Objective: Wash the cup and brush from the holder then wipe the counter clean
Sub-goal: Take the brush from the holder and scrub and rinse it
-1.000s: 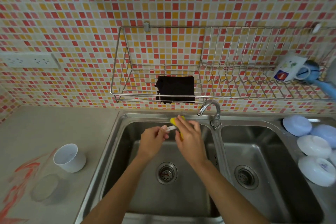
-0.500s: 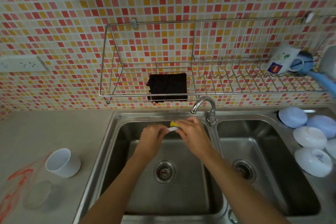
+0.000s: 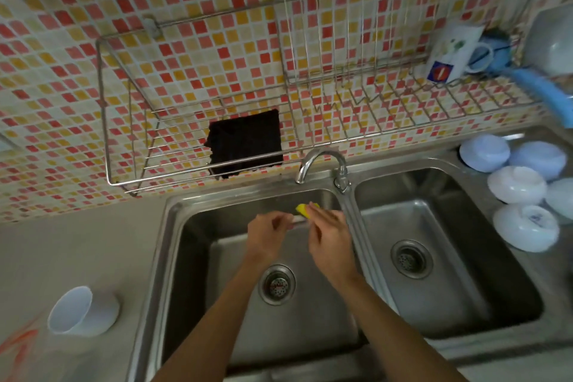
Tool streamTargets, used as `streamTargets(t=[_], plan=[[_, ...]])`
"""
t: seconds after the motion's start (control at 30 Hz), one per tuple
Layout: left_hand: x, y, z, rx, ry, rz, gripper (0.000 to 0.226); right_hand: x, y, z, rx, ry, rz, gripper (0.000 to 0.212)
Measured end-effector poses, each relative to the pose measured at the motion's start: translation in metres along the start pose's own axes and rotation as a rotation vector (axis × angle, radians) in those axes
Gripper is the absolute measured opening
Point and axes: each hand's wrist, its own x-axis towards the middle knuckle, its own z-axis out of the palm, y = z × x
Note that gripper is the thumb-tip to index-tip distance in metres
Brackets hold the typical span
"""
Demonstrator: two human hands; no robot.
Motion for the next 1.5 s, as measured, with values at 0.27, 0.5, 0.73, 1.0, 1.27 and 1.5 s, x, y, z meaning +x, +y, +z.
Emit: streamTargets(t=[0.27, 0.5, 0.73, 1.0, 1.27, 1.5], plan=[[0.028, 0.015, 0.010, -0.061, -0.022, 0.039, 0.014, 0.064, 0.091, 0.001, -0.022, -0.109, 0.450, 0.029], [0.042, 0.018, 0.016, -0.043, -0.002, 0.044, 0.017, 0.066, 0.091, 0.015, -0.050, -0.234, 0.363, 0.029], [0.042, 0.026, 0.018, -0.083, 0.051, 0.079, 0.017, 0.062, 0.097, 0.014, 0.004, -0.167, 0.346, 0.037], [0.035, 0.023, 0.012, -0.145, 0.088, 0.122, 0.014, 0.049, 0.096, 0.001, 0.056, -0.105, 0.351, 0.049], [0.032, 0.018, 0.008, -0.173, 0.083, 0.173, 0.017, 0.035, 0.087, -0.009, 0.246, -0.038, 0.483, 0.045], [0.026, 0.014, 0.001, -0.164, 0.055, 0.198, 0.020, 0.040, 0.059, -0.004, 0.947, -0.300, 1.144, 0.040]])
